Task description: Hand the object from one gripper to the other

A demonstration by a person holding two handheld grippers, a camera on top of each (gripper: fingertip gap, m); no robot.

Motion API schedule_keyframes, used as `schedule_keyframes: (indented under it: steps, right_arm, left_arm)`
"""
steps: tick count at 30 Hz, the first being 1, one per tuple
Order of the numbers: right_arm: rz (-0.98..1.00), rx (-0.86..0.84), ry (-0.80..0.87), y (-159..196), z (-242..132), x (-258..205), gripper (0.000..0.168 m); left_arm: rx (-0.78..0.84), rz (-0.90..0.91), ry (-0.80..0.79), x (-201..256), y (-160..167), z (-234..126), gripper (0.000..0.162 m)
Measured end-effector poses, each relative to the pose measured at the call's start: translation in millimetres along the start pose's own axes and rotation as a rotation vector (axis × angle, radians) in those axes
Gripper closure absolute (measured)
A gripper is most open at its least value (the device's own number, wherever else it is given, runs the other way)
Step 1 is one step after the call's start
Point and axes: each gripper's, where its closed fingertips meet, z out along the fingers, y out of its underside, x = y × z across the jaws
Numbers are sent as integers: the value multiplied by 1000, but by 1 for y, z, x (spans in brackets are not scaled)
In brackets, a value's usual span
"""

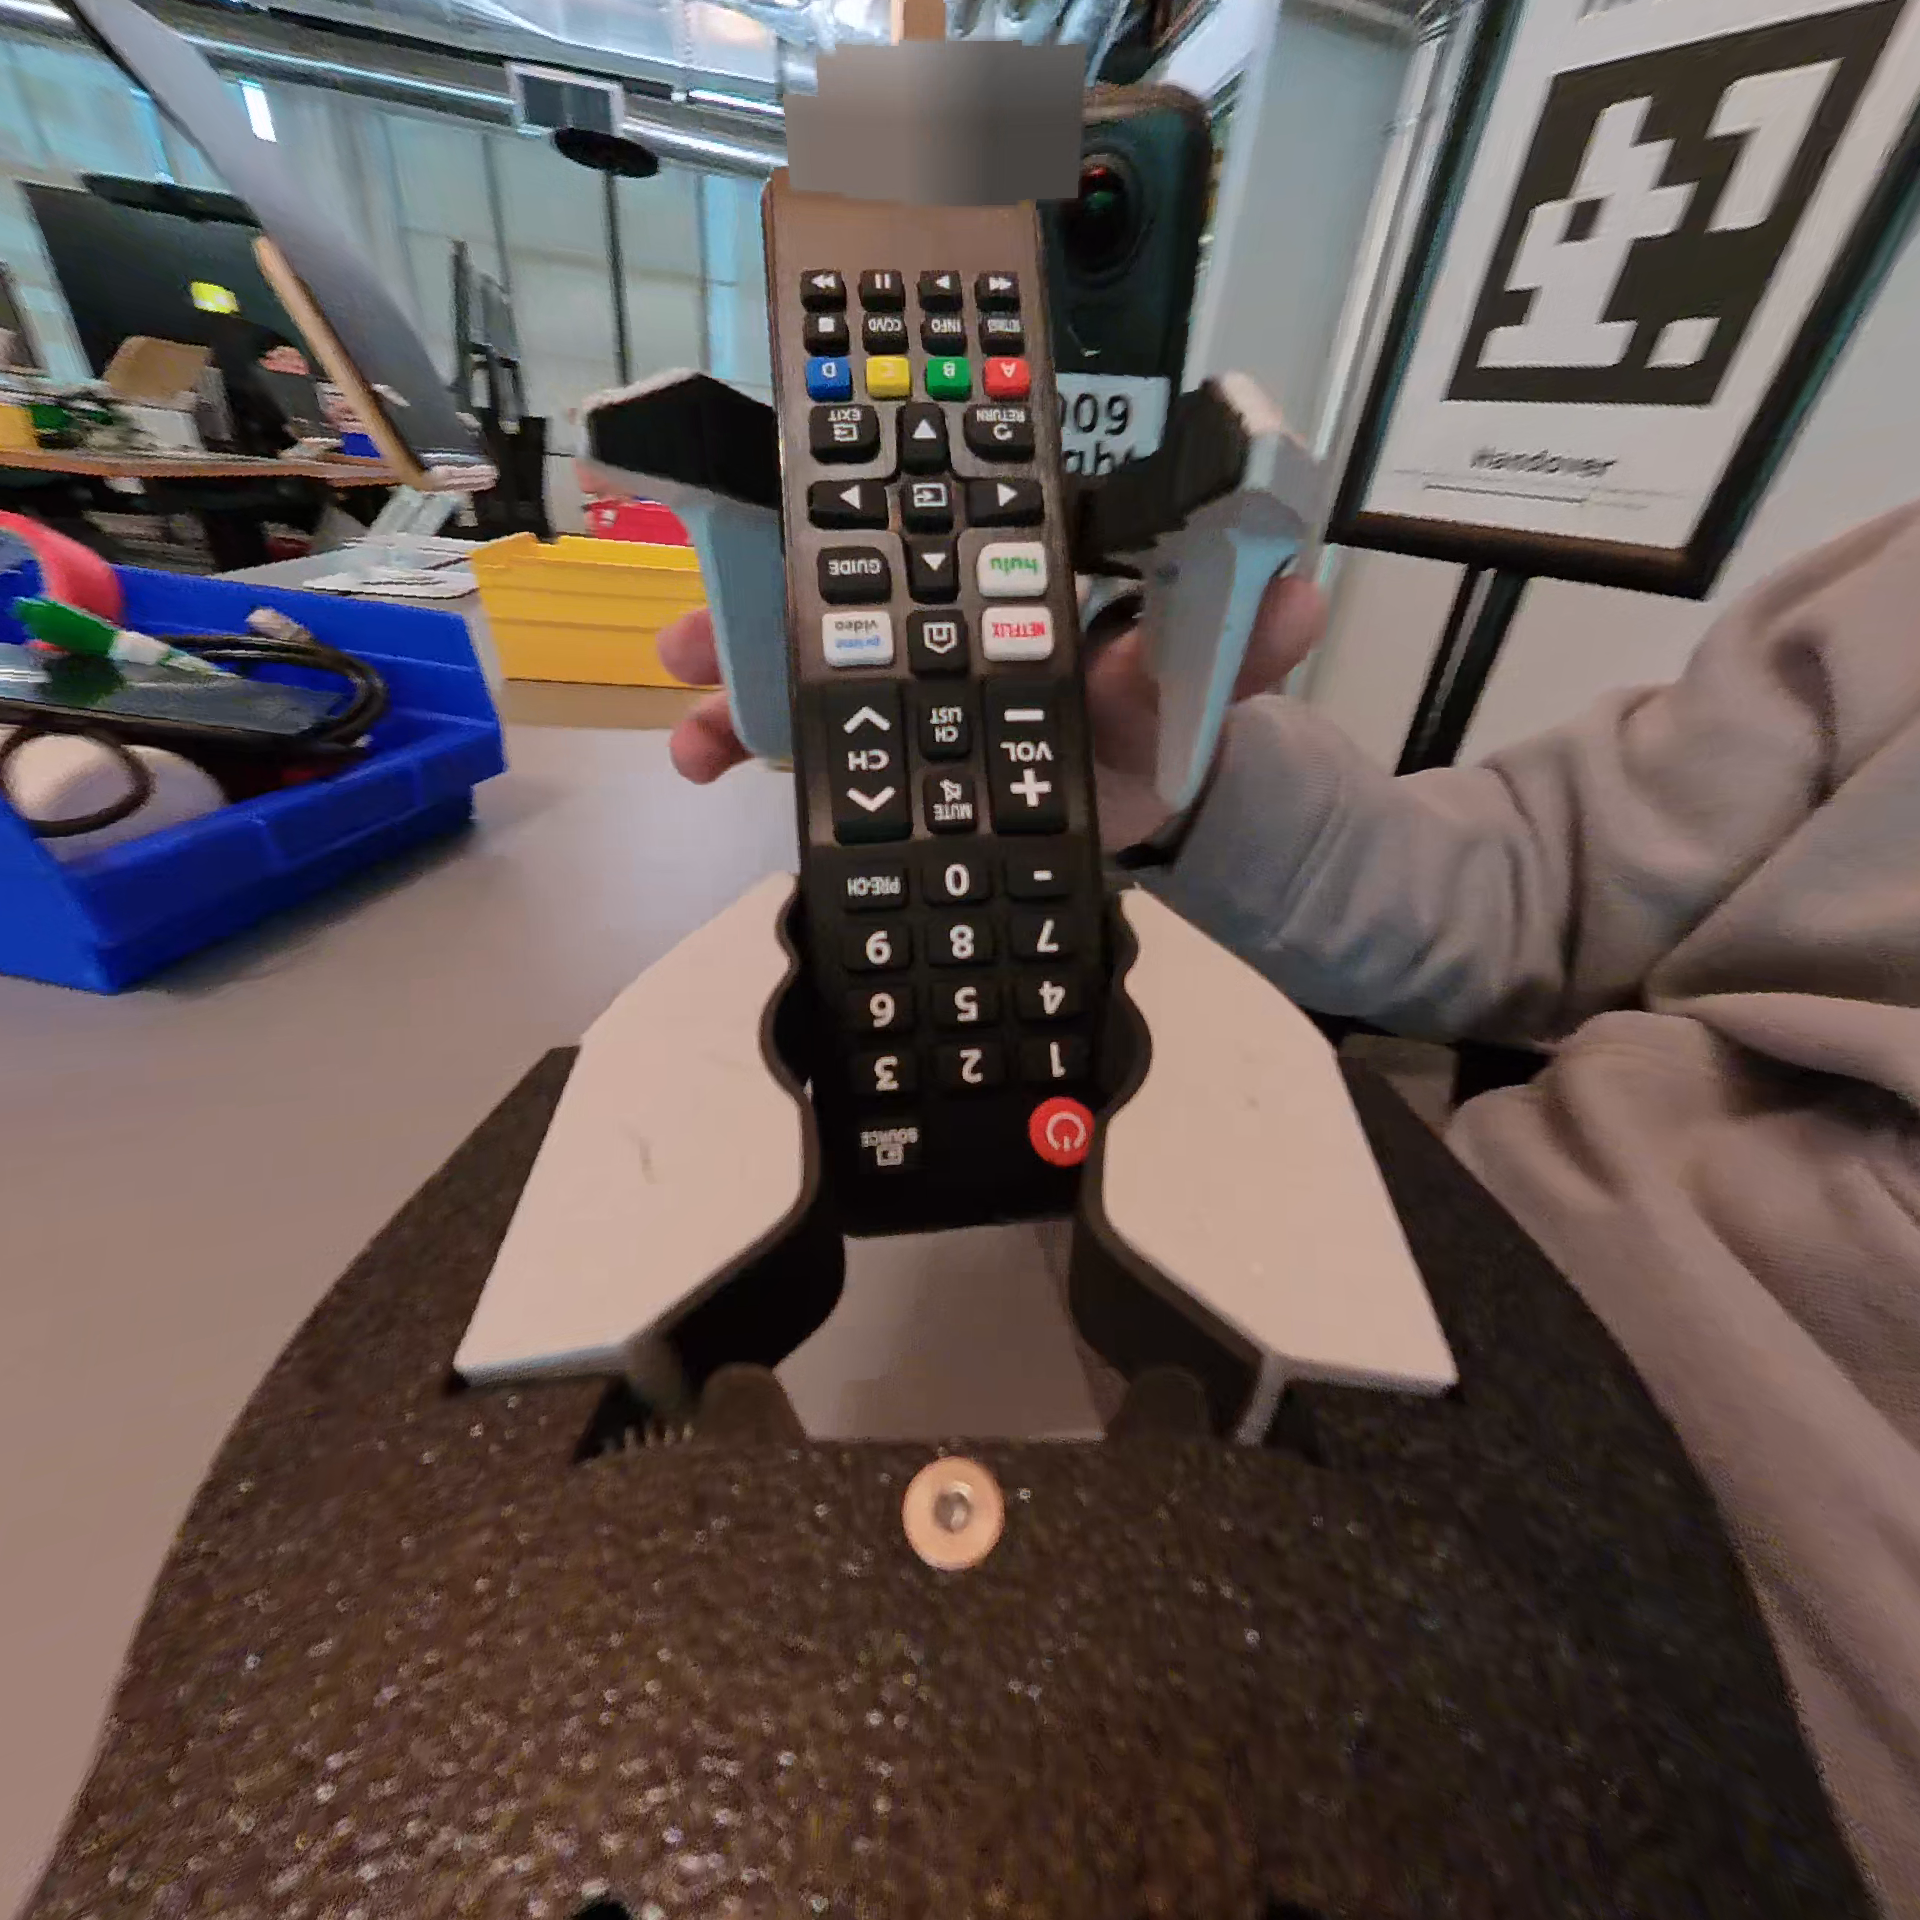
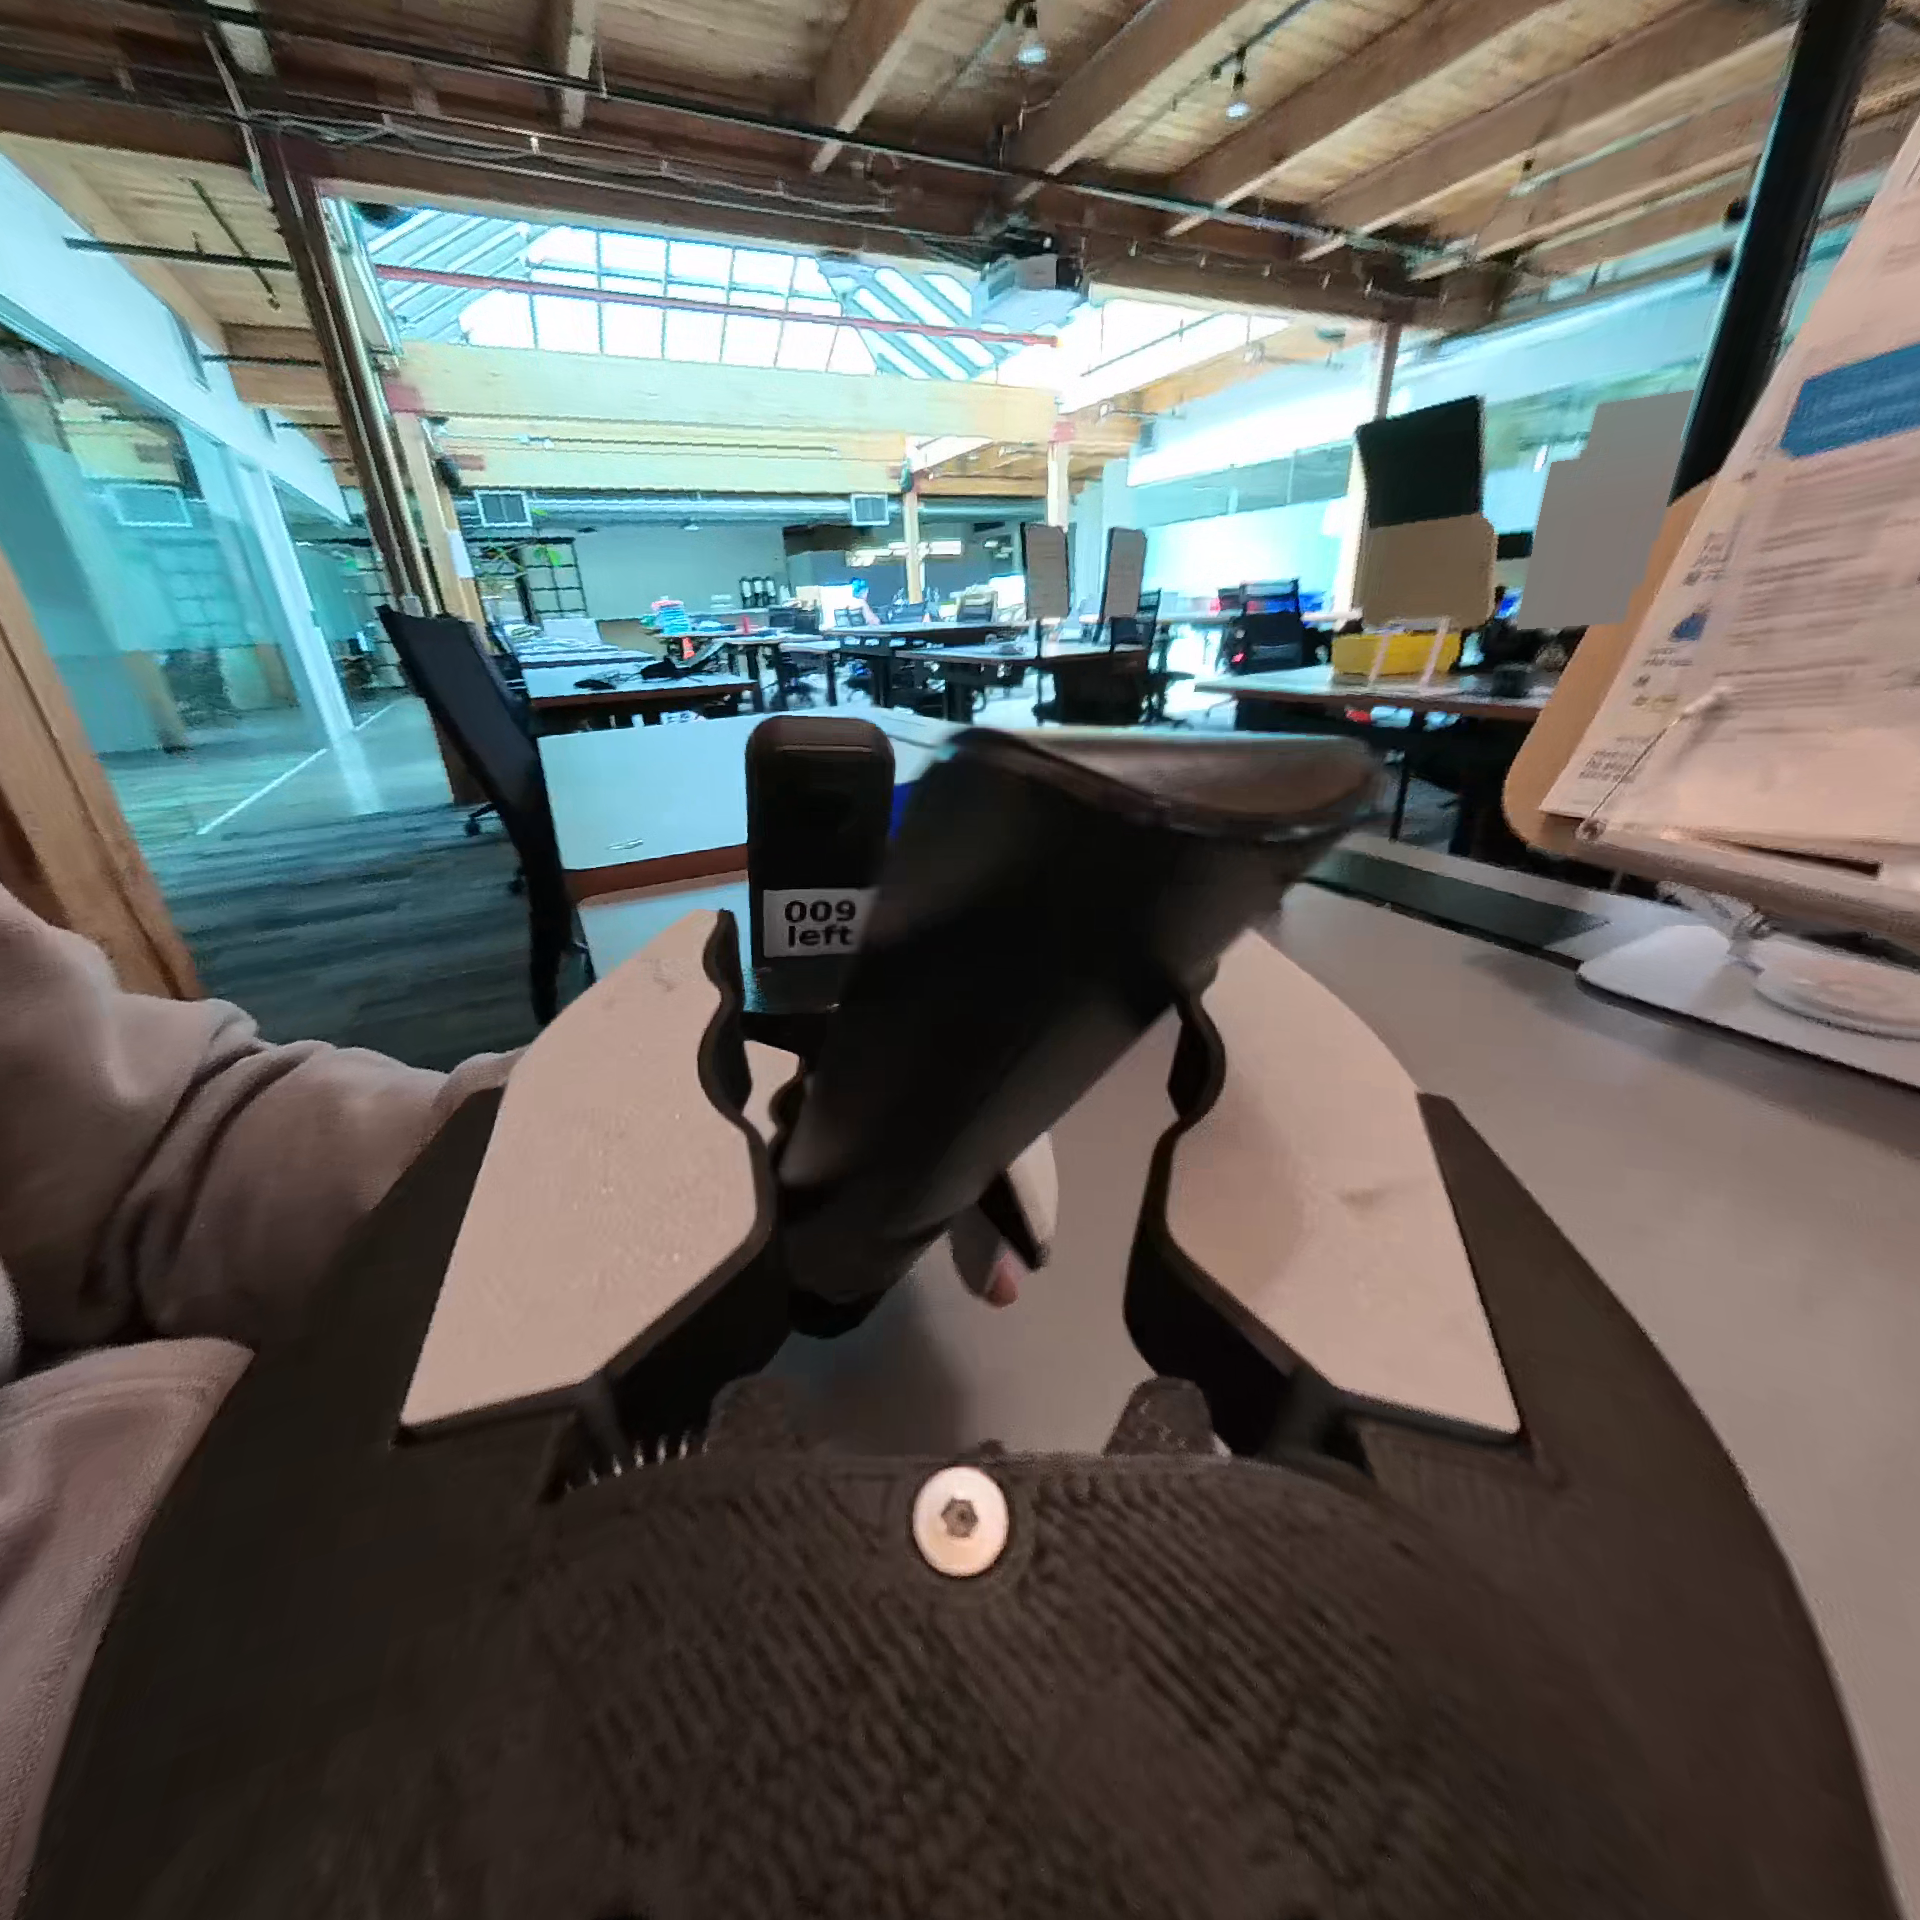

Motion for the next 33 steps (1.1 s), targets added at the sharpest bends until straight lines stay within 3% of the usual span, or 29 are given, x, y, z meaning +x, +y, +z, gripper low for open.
schedule_keyframes:
  steps: [4,8,10,14,16,19,25,29,30,33]
  right_arm:
    - [-50,38,-22,-4,-2,-5,108]
    - [-65,7,-18,1,2,-8,110]
    - [-37,-37,12,3,4,-4,111]
    - [-240,-123,339,1,-11,38,112]
    - [-451,-239,532,2,-25,61,113]
    - [-796,-431,686,8,-36,77,113]
    - [-1325,-686,707,33,-26,74,113]
    - [-1530,-744,667,40,-14,62,113]
    - [-1565,-747,667,41,-13,61,113]
    - [-1566,-771,630,48,-13,63,113]
  left_arm:
    - [42,-69,112,12,-4,-1,111]
    - [74,-94,144,15,-4,-1,110]
    - [62,-66,86,9,-2,1,110]
    - [38,-3,-170,-24,-8,-8,95]
    - [1,52,-285,-34,-16,-15,91]
    - [-52,105,-418,-33,-36,-14,88]
    - [-161,132,-563,-16,-50,-3,103]
    - [-224,92,-575,-21,-36,-4,115]
    - [-246,76,-550,-20,-31,-3,132]
    - [-305,83,-545,-26,-22,-9,139]
